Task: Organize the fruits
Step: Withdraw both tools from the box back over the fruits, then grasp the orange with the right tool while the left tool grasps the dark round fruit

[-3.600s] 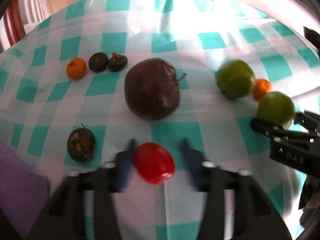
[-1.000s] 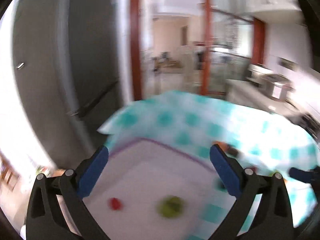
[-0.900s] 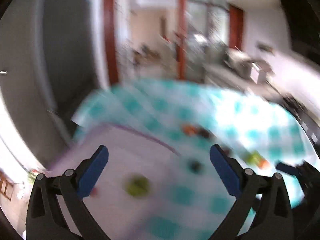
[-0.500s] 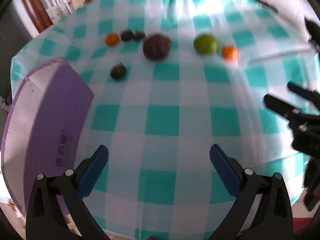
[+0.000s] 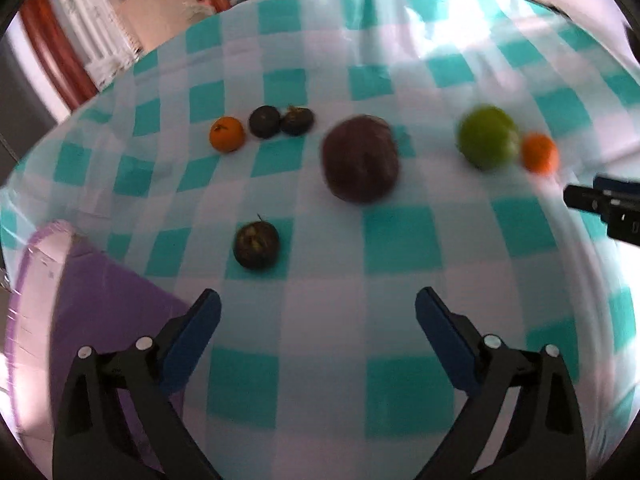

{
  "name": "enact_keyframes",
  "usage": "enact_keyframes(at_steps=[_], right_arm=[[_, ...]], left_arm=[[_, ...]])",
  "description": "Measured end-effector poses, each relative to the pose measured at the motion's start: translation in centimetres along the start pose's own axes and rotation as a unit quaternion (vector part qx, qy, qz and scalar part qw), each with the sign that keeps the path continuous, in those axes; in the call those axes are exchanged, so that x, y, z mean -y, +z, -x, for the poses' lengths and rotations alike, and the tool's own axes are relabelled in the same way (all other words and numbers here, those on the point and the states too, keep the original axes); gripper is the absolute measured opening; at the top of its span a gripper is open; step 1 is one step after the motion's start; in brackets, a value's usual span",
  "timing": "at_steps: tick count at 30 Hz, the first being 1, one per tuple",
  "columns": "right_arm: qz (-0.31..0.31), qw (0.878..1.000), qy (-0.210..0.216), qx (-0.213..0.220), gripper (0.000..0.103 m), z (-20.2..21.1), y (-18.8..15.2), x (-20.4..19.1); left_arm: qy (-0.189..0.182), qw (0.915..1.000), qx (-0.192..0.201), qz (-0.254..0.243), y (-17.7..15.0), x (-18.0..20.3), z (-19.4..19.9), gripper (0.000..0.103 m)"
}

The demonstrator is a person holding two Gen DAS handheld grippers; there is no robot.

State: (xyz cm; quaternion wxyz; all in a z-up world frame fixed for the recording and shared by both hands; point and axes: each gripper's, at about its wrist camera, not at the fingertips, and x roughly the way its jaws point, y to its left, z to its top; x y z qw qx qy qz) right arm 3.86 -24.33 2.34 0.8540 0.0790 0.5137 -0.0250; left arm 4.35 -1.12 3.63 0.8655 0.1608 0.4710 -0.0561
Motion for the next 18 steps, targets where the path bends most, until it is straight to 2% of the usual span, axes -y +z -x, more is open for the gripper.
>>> enact_keyframes(at_steps=[4,8,9,11,18], right_arm=[[-0.002,1.0,-0.014,0.0,0.06,-2.3,1.6,-0.8],[-0.002,0.999,-0.034,0.003,0.052,-3.9,2.6,-1.3],[-0.007,0.999,-0.038,0.003,0.051,-4.2,2.8,-1.3],[-0.007,0.999,-0.046,0.002,0.052,-4.7,3.0,-1.5],[-0.001,0.998,-0.057,0.015,0.053,-5.3,3.0,-2.1]], left_arm=[[-0.006,0.9988,-0.007,0.049,0.5,-2.0,-2.7,0.091],[-0.004,0.9969,-0.011,0.078,0.7,-3.4,-5.1,0.088],[-0.016,0.9962,-0.006,0.085,0.8,-3.7,-5.4,0.087],[-0.029,0.9953,0.002,0.092,1.1,-3.9,-5.8,0.085],[-0.04,0.9925,0.019,0.114,2.6,-4.1,-7.2,0.085]])
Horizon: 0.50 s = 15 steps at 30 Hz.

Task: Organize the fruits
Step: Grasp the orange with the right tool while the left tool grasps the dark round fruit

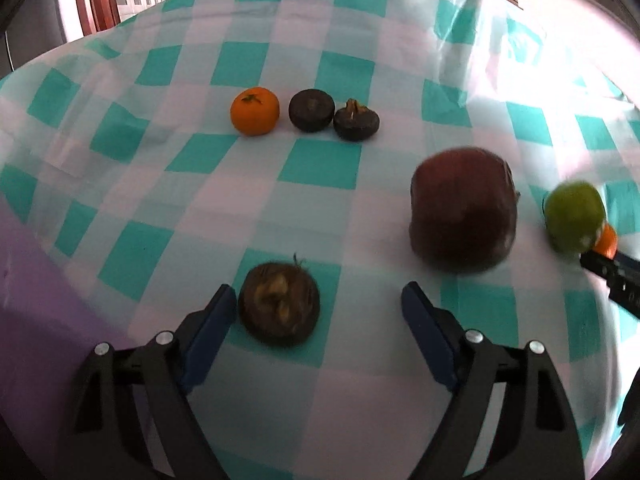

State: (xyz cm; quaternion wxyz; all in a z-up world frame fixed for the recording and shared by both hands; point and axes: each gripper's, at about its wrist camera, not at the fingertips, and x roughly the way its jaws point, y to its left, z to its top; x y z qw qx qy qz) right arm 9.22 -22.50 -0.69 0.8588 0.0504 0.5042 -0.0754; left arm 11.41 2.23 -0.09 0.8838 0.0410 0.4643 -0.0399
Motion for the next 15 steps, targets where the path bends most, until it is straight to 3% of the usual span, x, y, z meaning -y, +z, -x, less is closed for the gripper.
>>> enact_keyframes(at_steps=[10,12,15], right_arm=[[-0.008,1.0,0.006,-0.003,0.054,0.0,0.4,0.0],[0.001,1.0,0.007,-0.004,0.048,0.1,0.4,0.0],[0.02,1.0,0.017,-0.016,0.038,0.5,0.4,-0.1]], left_arm=[[0.001,1.0,0.004,0.004,1.3,-0.5,-0.7,0.075],[0.002,1.0,0.005,0.003,1.1,-0.6,-0.4,0.07],[-0.001,1.0,-0.004,-0.001,0.8,-0.5,0.4,0.039]])
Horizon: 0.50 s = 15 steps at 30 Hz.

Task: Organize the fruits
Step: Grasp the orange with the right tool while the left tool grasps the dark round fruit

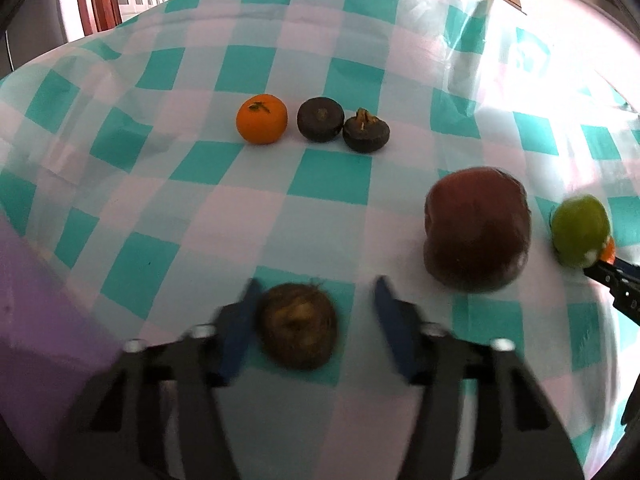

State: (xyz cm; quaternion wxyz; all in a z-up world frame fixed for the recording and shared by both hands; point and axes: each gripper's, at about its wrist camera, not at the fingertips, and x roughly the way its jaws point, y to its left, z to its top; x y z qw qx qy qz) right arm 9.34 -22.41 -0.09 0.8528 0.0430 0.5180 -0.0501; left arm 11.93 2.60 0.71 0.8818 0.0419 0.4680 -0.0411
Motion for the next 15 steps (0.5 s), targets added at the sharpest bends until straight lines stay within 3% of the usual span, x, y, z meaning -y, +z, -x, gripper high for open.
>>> enact_keyframes(at_steps=[5,15], right_arm=[[0.015,1.0,0.025,0.001,0.038,3.2,-2.6,0.3],[0.085,0.992,0.088,-0.028,0.038,10.1,-12.6,1.8]], left_arm=[[-0.025,0.9992,-0.031,-0.006,-2.4,0.8,2.3,0.038],[-0.068,0.9945,-0.054,-0.059,-12.7,5.8,10.4,0.038]])
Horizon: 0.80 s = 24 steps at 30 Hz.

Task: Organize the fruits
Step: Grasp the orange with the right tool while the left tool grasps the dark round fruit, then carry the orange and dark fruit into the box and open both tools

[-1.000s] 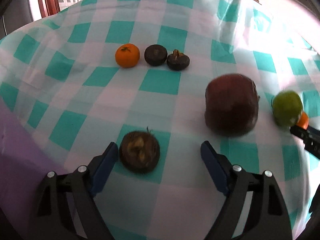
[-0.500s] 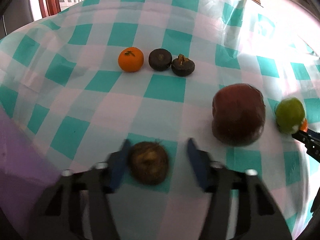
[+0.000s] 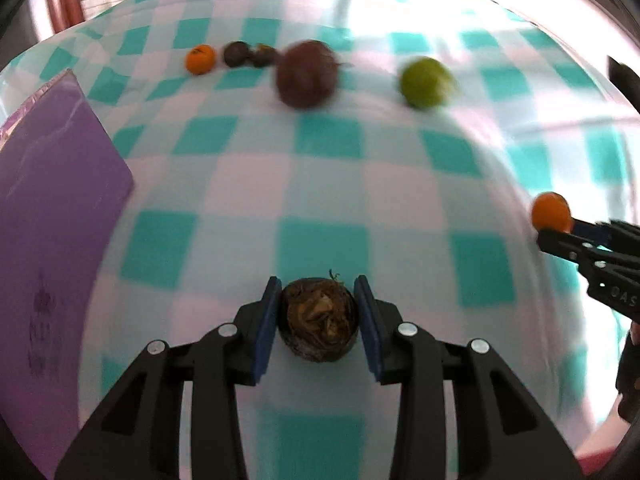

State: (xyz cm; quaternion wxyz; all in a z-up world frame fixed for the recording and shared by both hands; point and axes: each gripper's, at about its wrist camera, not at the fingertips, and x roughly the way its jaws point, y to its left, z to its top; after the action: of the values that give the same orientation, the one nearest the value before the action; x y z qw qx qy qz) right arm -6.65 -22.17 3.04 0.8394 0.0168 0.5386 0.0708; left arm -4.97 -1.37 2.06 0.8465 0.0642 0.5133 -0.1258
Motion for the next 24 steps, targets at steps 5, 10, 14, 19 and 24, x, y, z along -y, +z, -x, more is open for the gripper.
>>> enact_keyframes(at_steps=[5,10,14,19,24], right_arm=[[0.027,0.999,0.018,0.008,0.038,2.5,-2.7,-0.5],[0.049,0.997,0.039,0.041,0.038,5.7,-2.8,-1.8],[0.075,0.994,0.049,0.067,0.038,7.3,-1.5,-3.4],[0.093,0.991,0.06,0.081,0.038,7.9,0.5,-5.5],[0.112,0.986,0.077,0.096,0.038,7.7,3.6,-10.1]], left_arm=[[-0.002,0.9996,0.017,-0.021,-2.1,2.2,3.3,0.038],[0.012,0.9987,0.049,-0.013,-1.4,1.7,6.5,0.038],[0.021,0.9973,0.07,0.003,-0.7,0.3,8.4,0.038],[0.025,0.9951,0.095,0.008,0.0,-1.9,10.2,0.038],[0.033,0.9912,0.126,0.022,0.9,-6.2,13.0,0.038]])
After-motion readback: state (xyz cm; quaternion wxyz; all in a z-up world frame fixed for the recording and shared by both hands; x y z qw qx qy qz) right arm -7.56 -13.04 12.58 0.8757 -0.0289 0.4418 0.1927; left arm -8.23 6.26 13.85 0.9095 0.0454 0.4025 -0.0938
